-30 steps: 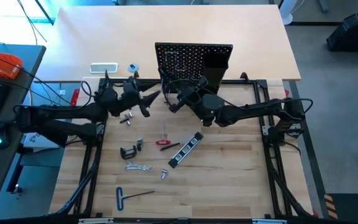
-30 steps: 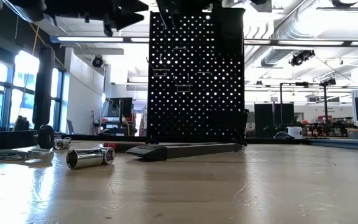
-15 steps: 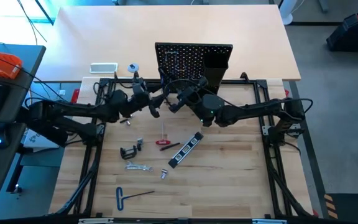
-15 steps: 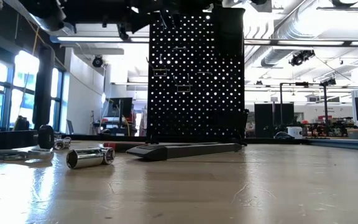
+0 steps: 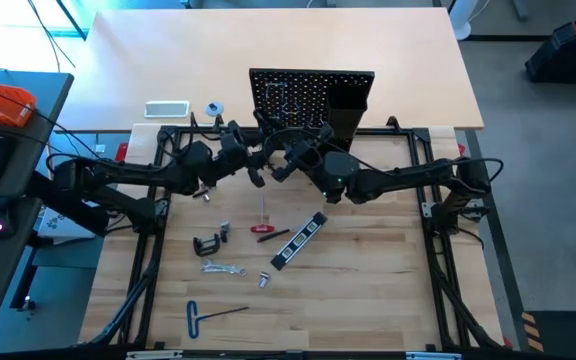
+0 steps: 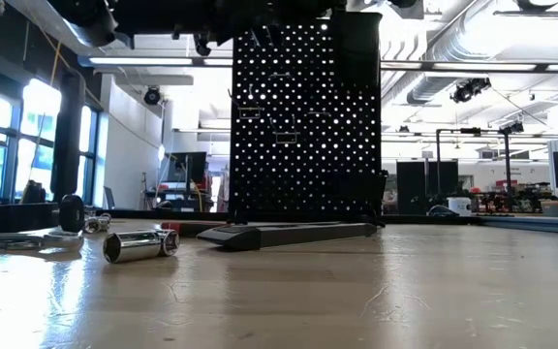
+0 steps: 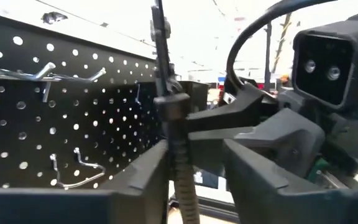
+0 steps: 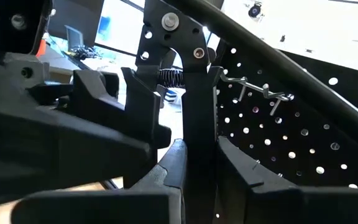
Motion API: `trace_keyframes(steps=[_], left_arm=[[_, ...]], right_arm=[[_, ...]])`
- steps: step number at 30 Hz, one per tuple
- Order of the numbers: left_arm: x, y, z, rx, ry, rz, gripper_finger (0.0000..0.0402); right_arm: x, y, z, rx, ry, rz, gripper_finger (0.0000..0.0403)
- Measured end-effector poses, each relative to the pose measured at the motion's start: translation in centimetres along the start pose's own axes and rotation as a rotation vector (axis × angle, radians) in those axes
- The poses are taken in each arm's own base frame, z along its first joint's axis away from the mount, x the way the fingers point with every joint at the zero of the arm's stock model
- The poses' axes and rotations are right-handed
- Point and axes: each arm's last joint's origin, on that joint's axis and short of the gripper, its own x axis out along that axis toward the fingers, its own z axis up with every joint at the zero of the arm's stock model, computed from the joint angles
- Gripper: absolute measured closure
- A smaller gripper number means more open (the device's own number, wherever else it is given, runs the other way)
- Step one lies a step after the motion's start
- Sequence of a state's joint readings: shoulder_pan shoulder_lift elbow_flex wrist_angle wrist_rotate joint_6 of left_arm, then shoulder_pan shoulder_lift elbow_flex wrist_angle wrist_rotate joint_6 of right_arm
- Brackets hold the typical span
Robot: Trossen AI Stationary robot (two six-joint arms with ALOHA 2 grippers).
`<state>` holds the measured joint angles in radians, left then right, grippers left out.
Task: Hang tools onto peg board
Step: Hang the pliers on the peg board
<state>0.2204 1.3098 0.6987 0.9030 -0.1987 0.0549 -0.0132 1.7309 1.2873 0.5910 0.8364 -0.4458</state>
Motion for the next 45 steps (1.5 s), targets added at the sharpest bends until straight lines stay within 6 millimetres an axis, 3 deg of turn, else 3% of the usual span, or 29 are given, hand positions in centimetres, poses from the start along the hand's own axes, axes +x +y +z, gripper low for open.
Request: trace_keyframes(steps=[6,18,23,28,38,45], left_arm=[[0.0,0.1,0.0,0.011,0.0,-0.027,0.0377],[-0.2,1.4,0.3,0.024,0.027,-0.123,0.0379],[-0.4,2.6,2.5,0.048,0.034,-0.132,0.0379],[-0.5,3.3,3.4,0.089,0.113,-0.16,0.0379],[0.3,6.3,5.5,0.125,0.251,-0.189,0.0379],[0.3,8.6,5.7,0.088,0.274,-0.212,0.0379]], right_arm=[[-0.3,0.3,-0.1,-0.012,0.016,0.001,0.0359],[-1.6,1.3,0.0,-0.061,0.074,-0.036,0.0317],[-2.2,1.6,-0.1,-0.15,0.12,-0.097,0.0299],[-2.9,1.8,0.3,-0.202,0.131,-0.128,0.0277],[-5.9,3.7,0.3,-0.343,0.179,-0.069,0.0254],[-7.9,4.9,-0.5,-0.392,0.234,-0.048,0.0253]])
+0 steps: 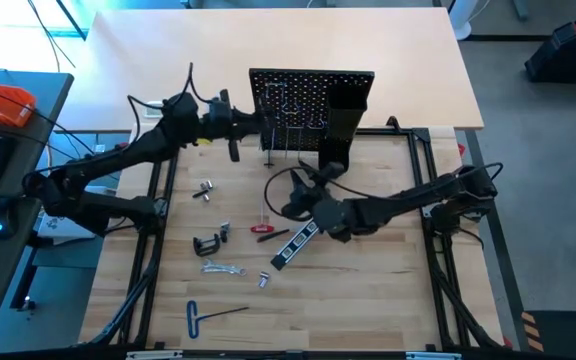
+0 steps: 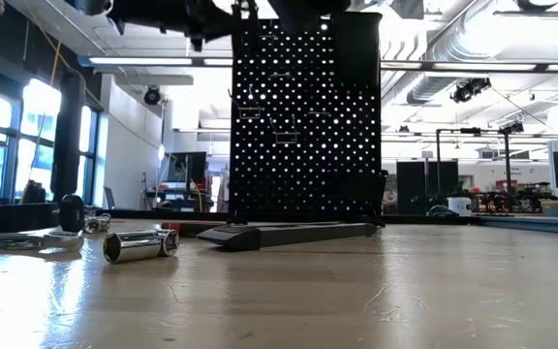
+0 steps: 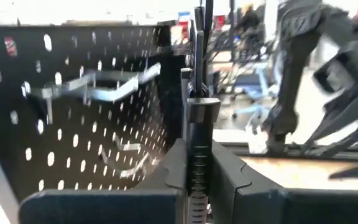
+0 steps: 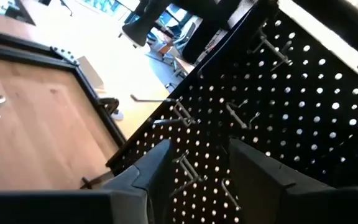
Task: Hang tools onto peg board
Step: Hang the pliers on the peg board
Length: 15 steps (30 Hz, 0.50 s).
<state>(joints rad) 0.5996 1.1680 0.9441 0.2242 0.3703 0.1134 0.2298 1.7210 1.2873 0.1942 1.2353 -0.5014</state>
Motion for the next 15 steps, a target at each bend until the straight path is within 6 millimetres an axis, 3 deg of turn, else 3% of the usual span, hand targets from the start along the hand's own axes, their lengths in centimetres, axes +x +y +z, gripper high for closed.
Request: trace_keyframes(steps=[12,15], left_arm=[[2.0,1.4,-2.3,-0.075,0.07,-0.037,0.0379],[2.0,1.4,-1.8,-0.057,0.031,-0.037,0.0379]], right_arm=[[-0.3,0.4,-0.6,-0.007,0.03,0.001,0.0253],[-0.3,0.4,-0.7,-0.013,0.033,0.001,0.0253]])
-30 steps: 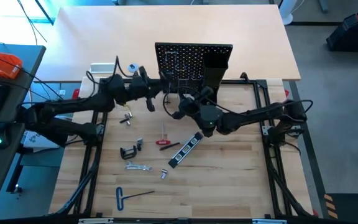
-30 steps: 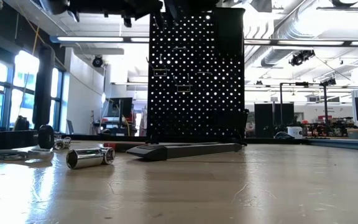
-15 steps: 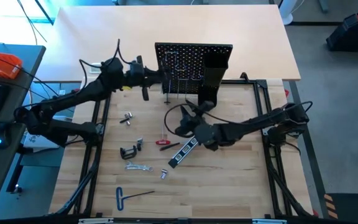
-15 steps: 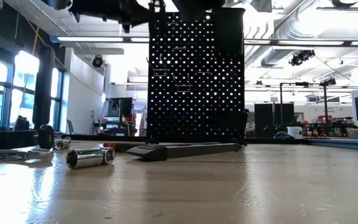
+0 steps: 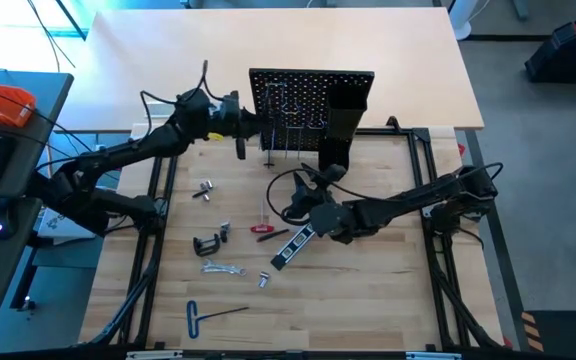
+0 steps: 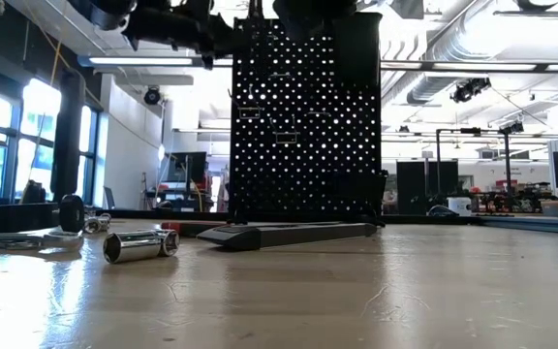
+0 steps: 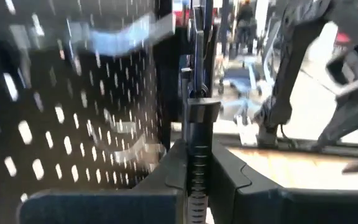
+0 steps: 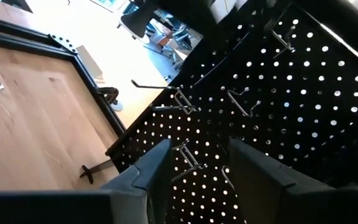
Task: Hang tools onto peg board
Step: Hang the pliers on the peg board
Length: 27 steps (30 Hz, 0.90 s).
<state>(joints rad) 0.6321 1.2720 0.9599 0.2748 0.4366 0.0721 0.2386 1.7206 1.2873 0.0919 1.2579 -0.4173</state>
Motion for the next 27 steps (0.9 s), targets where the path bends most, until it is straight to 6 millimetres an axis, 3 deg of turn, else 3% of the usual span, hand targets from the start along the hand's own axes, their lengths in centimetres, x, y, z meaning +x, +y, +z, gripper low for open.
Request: trace_keyframes(steps=[27], left_arm=[[-0.4,0.6,1.2,0.021,0.017,0.022,0.0379]], right_arm=[[0.2,0.1,-0.5,-0.001,0.022,0.004,0.0253]])
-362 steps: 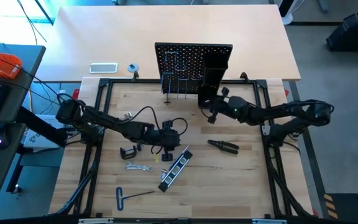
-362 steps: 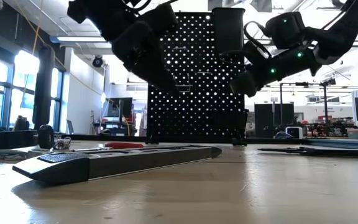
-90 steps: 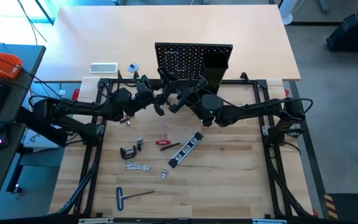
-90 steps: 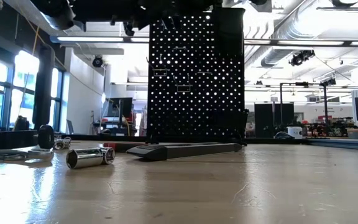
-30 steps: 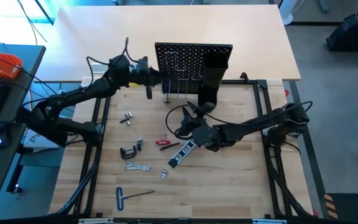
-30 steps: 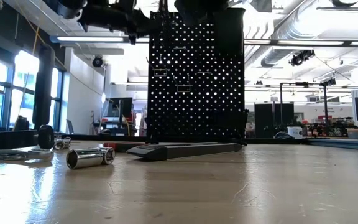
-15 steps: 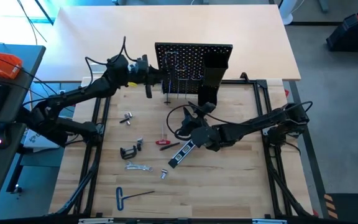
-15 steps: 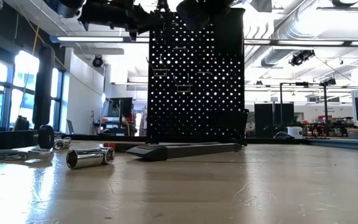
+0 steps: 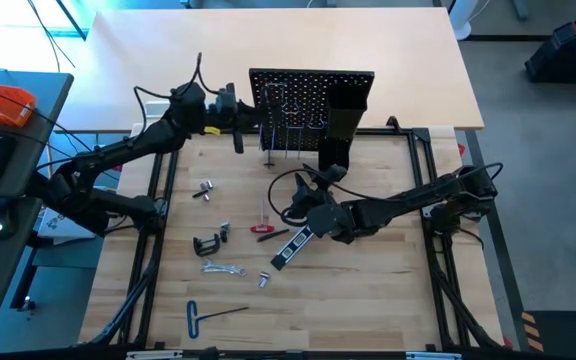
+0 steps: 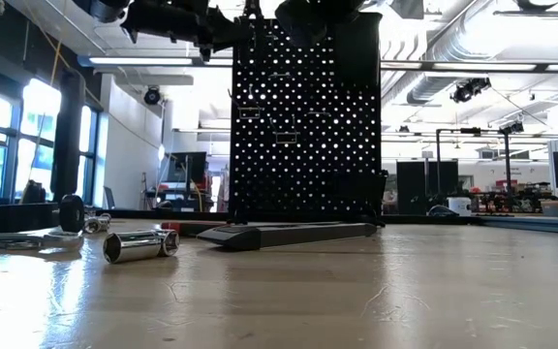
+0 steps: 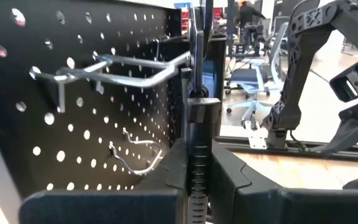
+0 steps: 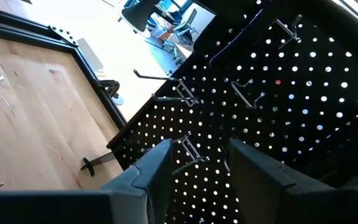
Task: Hang tools onto peg board
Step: Hang the pliers on the peg board
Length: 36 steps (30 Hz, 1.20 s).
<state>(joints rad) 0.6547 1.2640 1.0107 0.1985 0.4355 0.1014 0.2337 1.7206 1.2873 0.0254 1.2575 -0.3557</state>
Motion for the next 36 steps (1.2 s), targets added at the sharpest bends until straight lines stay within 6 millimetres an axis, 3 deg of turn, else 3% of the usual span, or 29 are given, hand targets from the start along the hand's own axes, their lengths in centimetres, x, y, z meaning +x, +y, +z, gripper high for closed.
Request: trace_keyframes(steps=[18,28,36], left_arm=[[-0.4,1.1,-0.1,0.007,0.001,0.065,0.0379],[1.1,1.8,-1.4,-0.003,0.007,0.06,0.0379],[1.1,2.4,-1.1,-0.004,-0.014,0.077,0.0379]], right_arm=[[0.0,0.0,0.0,0.017,-0.003,0.009,0.0253],[0.0,0.0,0.0,0.028,-0.004,0.011,0.0253],[0.0,0.1,-0.1,0.028,-0.004,0.026,0.0253]])
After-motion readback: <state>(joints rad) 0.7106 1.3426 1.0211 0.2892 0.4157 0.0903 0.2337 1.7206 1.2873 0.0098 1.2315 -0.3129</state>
